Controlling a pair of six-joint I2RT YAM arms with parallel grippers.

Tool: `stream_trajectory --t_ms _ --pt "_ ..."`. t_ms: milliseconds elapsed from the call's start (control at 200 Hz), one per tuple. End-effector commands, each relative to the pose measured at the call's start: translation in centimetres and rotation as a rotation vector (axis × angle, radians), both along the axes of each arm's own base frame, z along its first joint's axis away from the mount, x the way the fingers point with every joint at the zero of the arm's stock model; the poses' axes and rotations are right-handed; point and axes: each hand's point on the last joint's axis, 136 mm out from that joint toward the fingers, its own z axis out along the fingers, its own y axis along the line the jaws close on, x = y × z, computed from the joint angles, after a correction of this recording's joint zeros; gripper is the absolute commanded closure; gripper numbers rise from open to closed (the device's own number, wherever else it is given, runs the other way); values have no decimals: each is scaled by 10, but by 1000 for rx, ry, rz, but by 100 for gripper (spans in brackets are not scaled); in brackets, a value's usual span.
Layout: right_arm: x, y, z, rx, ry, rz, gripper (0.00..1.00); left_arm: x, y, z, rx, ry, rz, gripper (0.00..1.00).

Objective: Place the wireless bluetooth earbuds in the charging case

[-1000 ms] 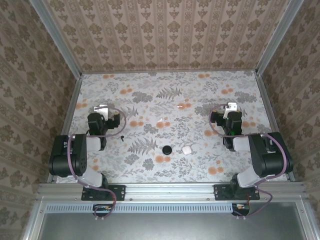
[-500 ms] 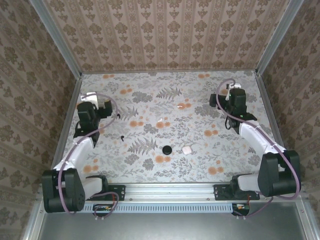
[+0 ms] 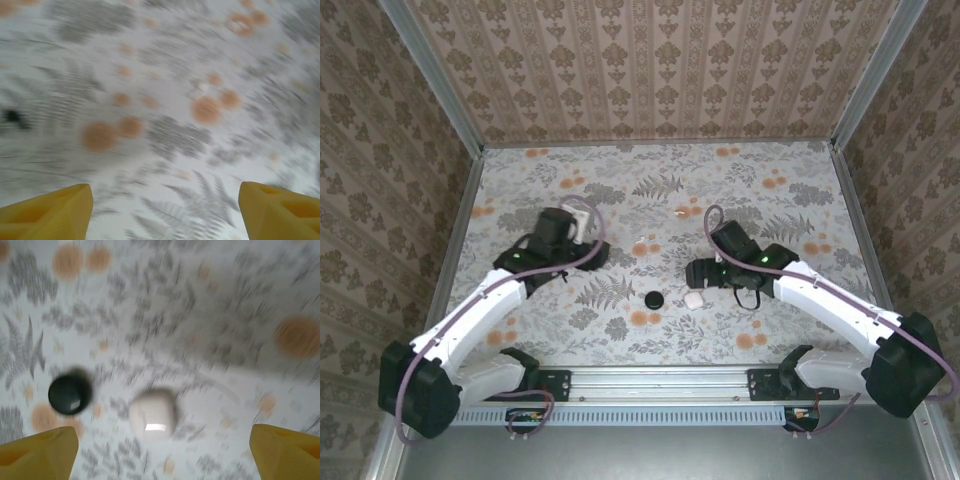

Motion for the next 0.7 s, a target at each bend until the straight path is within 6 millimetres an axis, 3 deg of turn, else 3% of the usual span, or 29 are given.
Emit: stream_trajectory --t_ms 0,110,215,430,625,695 --pt "-44 -10 -32 -70 178 -42 12 -30 -31 -16 33 106 -63 23" --pt "-51 -2 -46 -81 201 -42 15 -50 -59 -32 66 149 -127 22" --pt "-46 6 -54 -125 203 -24 16 -60 -70 -40 61 166 -149 22" --pt "-28 29 -78 -196 242 29 17 -60 -69 -39 41 127 -179 26" --pt "-16 44 -80 -246 280 98 19 -52 -70 -27 -50 80 -146 27" --pt "-12 39 -84 -289 283 98 20 -51 -70 -28 -90 60 -137 27"
